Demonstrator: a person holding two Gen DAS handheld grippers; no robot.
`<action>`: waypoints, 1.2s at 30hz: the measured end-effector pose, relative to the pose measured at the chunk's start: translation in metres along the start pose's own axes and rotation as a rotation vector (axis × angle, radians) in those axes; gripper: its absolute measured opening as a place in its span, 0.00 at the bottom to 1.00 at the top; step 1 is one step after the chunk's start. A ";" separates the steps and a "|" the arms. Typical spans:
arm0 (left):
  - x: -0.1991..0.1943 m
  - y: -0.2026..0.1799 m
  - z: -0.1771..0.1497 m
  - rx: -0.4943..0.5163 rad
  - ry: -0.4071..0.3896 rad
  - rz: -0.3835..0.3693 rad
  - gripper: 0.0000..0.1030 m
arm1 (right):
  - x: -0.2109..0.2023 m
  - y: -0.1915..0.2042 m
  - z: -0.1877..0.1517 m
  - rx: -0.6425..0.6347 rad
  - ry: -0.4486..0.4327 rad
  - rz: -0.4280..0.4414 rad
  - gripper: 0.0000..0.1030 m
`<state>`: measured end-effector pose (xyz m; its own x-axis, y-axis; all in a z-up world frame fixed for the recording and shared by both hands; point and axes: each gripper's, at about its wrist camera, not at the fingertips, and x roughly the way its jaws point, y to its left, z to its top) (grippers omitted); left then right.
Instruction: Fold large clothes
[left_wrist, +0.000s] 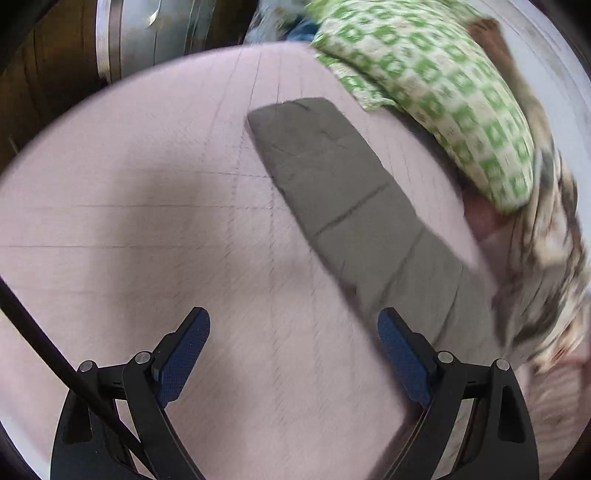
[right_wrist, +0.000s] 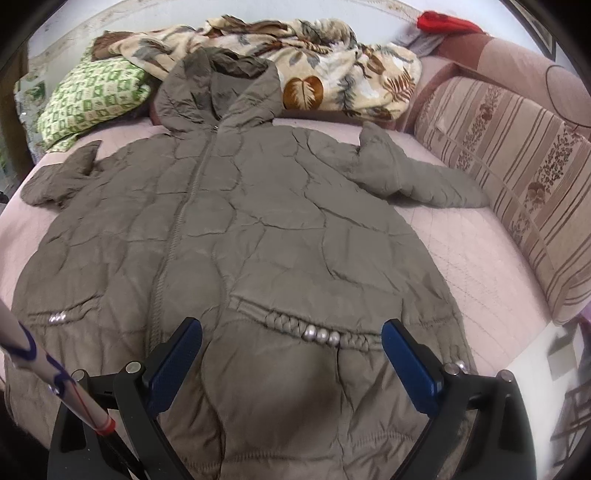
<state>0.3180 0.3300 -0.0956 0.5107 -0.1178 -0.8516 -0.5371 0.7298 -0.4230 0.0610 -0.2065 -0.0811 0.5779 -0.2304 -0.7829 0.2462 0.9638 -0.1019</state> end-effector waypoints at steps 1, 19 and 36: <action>0.007 0.004 0.007 -0.021 0.001 -0.021 0.89 | 0.004 0.000 0.002 0.003 0.005 -0.007 0.97; 0.090 -0.005 0.076 -0.104 -0.009 -0.011 0.12 | 0.058 0.006 0.026 -0.016 0.081 -0.099 0.97; -0.016 -0.043 0.021 0.136 -0.264 0.217 0.07 | 0.035 -0.007 0.018 0.026 0.039 0.003 0.96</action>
<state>0.3475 0.3143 -0.0574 0.5603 0.2146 -0.8000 -0.5664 0.8040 -0.1811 0.0937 -0.2238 -0.0972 0.5483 -0.2218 -0.8063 0.2652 0.9605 -0.0839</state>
